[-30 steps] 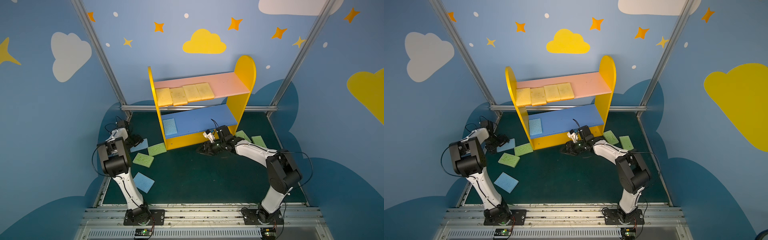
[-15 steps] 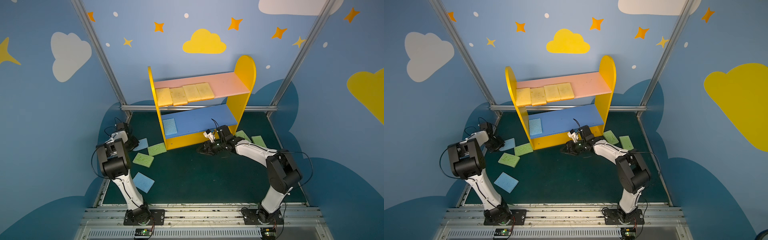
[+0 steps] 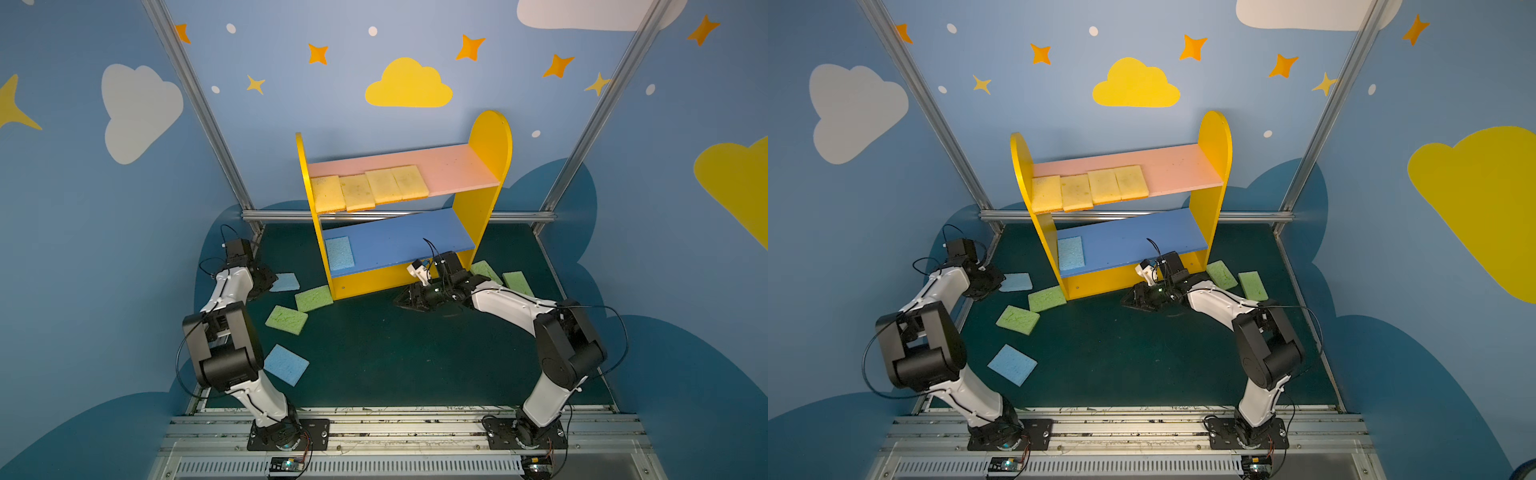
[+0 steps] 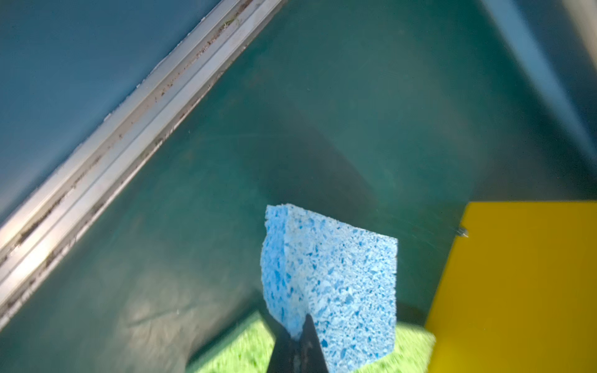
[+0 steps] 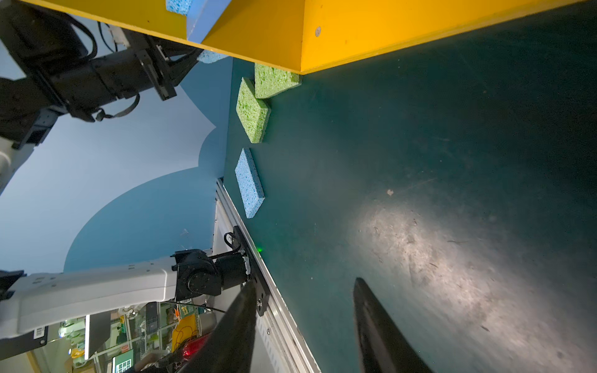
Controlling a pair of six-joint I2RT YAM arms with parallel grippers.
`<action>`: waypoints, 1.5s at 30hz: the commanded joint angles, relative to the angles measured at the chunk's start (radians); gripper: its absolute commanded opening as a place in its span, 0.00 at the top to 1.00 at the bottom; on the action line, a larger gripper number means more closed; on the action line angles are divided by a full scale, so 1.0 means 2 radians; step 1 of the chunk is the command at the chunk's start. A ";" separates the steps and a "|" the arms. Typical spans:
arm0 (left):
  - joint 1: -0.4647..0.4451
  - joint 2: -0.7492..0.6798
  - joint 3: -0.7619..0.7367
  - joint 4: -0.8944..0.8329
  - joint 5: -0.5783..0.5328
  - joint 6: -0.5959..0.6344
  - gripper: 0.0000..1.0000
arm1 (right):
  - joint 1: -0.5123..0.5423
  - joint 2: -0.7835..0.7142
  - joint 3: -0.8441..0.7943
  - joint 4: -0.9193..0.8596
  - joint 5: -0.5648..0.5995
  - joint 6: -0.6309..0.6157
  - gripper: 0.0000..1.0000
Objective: Place and organize the cleaning sponges onto the shelf
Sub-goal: 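Carry the blue sponge toward the right gripper and set it down with the left gripper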
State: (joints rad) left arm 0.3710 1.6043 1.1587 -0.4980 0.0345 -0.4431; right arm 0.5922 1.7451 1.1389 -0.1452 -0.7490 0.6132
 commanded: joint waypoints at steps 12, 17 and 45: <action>-0.120 -0.325 -0.237 0.020 0.103 -0.059 0.94 | 0.002 -0.027 -0.024 0.027 -0.007 0.024 0.52; -0.224 -0.356 -0.272 0.042 0.090 -0.093 0.94 | -0.012 -0.039 -0.033 0.009 0.001 0.019 0.52; -0.515 0.063 -0.162 0.351 0.082 -0.143 0.72 | -0.100 -0.126 -0.174 -0.089 0.039 -0.050 0.47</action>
State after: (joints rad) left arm -0.6556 1.7260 0.8169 0.1669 0.1726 -0.7280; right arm 0.3992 1.4914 0.7918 -0.2863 -0.6945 0.5404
